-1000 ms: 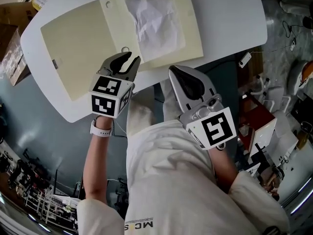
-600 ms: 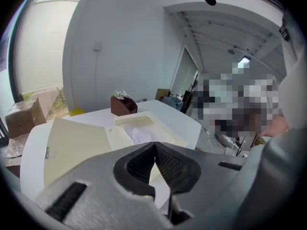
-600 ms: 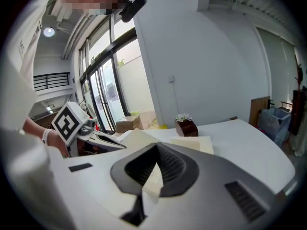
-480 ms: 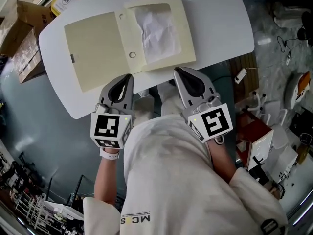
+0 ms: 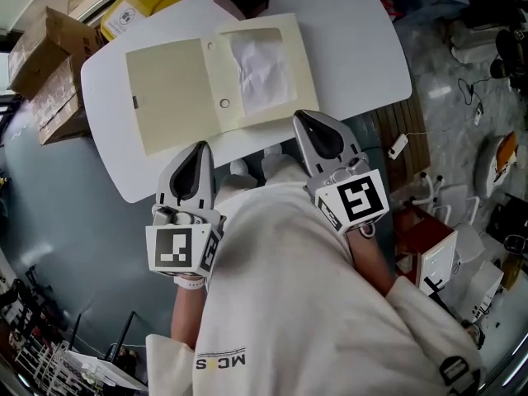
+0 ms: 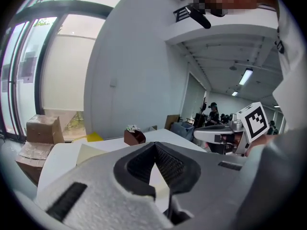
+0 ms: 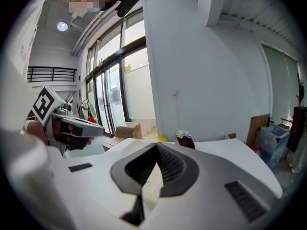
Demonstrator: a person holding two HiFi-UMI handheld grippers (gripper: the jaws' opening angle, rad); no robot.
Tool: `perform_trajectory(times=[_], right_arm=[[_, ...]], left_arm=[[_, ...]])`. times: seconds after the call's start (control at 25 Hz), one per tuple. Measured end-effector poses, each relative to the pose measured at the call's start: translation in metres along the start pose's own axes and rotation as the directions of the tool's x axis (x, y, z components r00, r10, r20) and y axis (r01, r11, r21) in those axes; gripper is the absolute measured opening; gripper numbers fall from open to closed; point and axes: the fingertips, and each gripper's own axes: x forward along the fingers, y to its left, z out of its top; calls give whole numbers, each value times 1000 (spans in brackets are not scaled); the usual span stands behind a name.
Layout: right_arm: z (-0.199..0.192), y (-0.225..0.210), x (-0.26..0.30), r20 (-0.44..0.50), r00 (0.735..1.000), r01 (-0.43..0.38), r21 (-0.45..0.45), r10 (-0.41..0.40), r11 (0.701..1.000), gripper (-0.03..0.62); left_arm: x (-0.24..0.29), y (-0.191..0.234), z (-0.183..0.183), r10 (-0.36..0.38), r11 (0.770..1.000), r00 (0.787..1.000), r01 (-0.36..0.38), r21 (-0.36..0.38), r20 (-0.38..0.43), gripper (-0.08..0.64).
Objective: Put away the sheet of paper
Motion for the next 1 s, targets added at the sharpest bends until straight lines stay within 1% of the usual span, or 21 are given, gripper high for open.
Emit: perform_trajectory(times=[0.16,0.32,0.64,1.0], right_arm=[[10,-4,-7,17,1000,2,-22,-2,1000,14],[17,-7,-11,30,1000,4,-47,-3,999,14],[23,-14,-10,43,999,5,-61,-2,998,14],[24,-11,-7,43,999,0,-59,3,998,14]], left_arm=[[-9,3,12,34,999,998,-33,-17,50,25],[-14,5,13,52,998,996,-50,-25,73,25],[-15,8,10,69,997,994,-68,-22,79,25],[-12,8,12,60,998,995,-59,-14,79,25]])
